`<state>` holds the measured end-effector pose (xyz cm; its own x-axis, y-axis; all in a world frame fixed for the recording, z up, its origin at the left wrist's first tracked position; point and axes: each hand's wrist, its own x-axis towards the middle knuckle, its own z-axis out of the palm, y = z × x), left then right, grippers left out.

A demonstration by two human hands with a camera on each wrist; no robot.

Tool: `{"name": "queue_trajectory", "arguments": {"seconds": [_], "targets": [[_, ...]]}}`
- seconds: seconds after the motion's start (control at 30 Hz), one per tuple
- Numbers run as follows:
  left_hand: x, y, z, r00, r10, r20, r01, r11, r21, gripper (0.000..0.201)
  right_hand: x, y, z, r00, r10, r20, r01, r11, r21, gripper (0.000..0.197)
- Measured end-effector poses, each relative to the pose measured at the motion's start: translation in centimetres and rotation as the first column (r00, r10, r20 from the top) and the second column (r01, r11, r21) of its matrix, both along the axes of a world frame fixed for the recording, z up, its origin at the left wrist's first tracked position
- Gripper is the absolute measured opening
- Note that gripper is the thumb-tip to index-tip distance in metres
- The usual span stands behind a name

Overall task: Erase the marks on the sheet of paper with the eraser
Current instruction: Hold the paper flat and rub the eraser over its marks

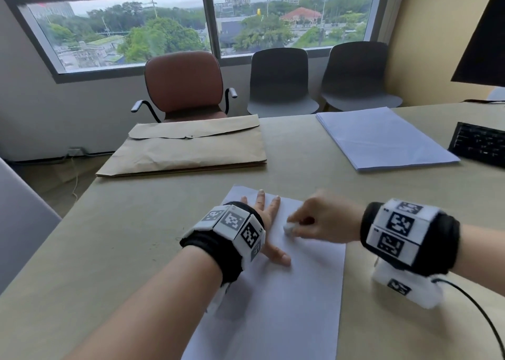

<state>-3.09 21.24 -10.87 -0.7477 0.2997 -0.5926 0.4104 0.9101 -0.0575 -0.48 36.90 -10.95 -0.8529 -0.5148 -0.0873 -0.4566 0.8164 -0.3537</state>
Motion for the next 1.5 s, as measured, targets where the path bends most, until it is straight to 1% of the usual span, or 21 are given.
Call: {"name": "queue_trajectory", "arguments": {"seconds": [0.03,0.1,0.13,0.2,0.27,0.4,0.47,0.6,0.67,0.77,0.87,0.93,1.03,1.07,1.13,1.2,1.27,1.33,1.4,1.43,1.5], "targets": [[-0.1,0.0,-0.1,1.0,-0.001,0.0,0.001,1.0,0.001,0.123,0.6,-0.1,-0.1,0.999,0.043,0.03,-0.043,0.999,-0.017,0.041],[-0.2,-0.1,-0.1,1.0,0.002,0.004,-0.002,1.0,0.008,0.124,0.3,0.1,-0.1,0.999,0.039,0.031,-0.039,0.999,-0.013,0.041],[-0.1,-0.1,-0.1,1.0,0.004,0.007,-0.004,1.0,0.011,0.123,-0.2,0.2,0.1,1.0,-0.007,0.003,0.007,1.0,-0.007,0.04],[-0.2,-0.1,-0.1,1.0,0.011,0.009,-0.011,1.0,0.018,0.124,-1.6,0.6,0.5,0.991,-0.117,-0.067,0.118,0.993,0.013,0.028],[-0.2,-0.1,-0.2,1.0,0.016,0.012,-0.016,1.0,0.021,0.124,-2.2,0.6,0.5,0.983,-0.142,-0.114,0.149,0.988,0.047,0.026],[-0.2,-0.1,-0.3,1.0,0.004,0.008,-0.004,1.0,0.02,0.125,0.2,0.3,0.0,0.998,0.053,-0.042,-0.053,0.999,0.008,0.046],[-0.2,-0.1,-0.3,1.0,-0.002,0.003,0.002,1.0,0.022,0.125,1.0,0.3,-0.2,0.996,0.092,-0.02,-0.091,0.996,0.014,0.046],[-0.2,-0.2,-0.2,1.0,-0.004,0.004,0.004,1.0,0.022,0.125,-0.8,0.6,0.5,0.992,-0.093,-0.086,0.097,0.994,0.049,0.039],[-0.2,-0.1,-0.2,1.0,-0.003,0.005,0.003,1.0,0.015,0.125,-1.1,0.5,0.5,0.984,-0.126,-0.123,0.132,0.99,0.042,0.035],[-0.1,0.0,-0.2,1.0,0.002,0.009,-0.002,1.0,0.007,0.124,0.4,0.4,0.1,0.997,-0.006,-0.075,0.009,0.999,0.043,0.048],[-0.1,0.0,-0.1,1.0,0.0,0.016,0.0,1.0,0.015,0.124,1.9,0.4,0.1,0.996,0.089,0.027,-0.089,0.996,0.0,0.047],[-0.1,0.0,0.0,1.0,0.006,0.022,-0.006,1.0,0.027,0.124,1.2,0.7,0.4,1.0,0.021,0.0,-0.021,1.0,0.008,0.041],[0.1,0.0,0.1,0.999,0.008,0.032,-0.008,1.0,0.026,0.124,-0.3,1.3,0.6,0.983,-0.16,-0.092,0.162,0.987,0.016,0.022],[0.1,0.1,0.1,0.999,0.005,0.034,-0.006,1.0,0.02,0.124,-0.4,1.3,0.5,0.98,-0.172,-0.1,0.175,0.984,0.026,0.023],[0.1,0.1,0.3,0.999,-0.007,0.032,0.006,1.0,0.023,0.124,-0.2,1.3,0.1,0.988,-0.127,-0.091,0.132,0.99,0.058,0.037],[0.1,0.3,0.3,0.997,-0.075,0.017,0.073,0.994,0.087,0.121,0.3,1.0,0.1,0.991,-0.102,-0.089,0.11,0.99,0.087,0.043],[0.1,0.4,0.2,0.984,-0.18,0.011,0.173,0.96,0.22,0.113,0.3,0.9,0.3,0.988,-0.136,-0.078,0.141,0.988,0.07,0.039],[-0.2,0.5,0.0,0.977,-0.21,0.032,0.188,0.925,0.331,0.109,0.1,0.9,0.5,0.979,-0.189,-0.071,0.191,0.981,0.022,0.038],[-0.6,0.3,-0.3,0.977,-0.208,0.044,0.177,0.912,0.37,0.11,0.4,0.8,0.6,0.979,-0.197,-0.06,0.198,0.98,0.016,0.03],[-0.7,0.2,-0.5,0.977,-0.207,0.043,0.177,0.912,0.369,0.112,0.7,0.7,0.6,0.985,-0.168,-0.032,0.169,0.986,0.014,0.03],[-0.8,0.2,-0.6,0.977,-0.207,0.043,0.178,0.916,0.36,0.114,1.4,0.5,0.4,0.994,-0.082,0.066,0.082,0.997,-0.003,0.042]]}}
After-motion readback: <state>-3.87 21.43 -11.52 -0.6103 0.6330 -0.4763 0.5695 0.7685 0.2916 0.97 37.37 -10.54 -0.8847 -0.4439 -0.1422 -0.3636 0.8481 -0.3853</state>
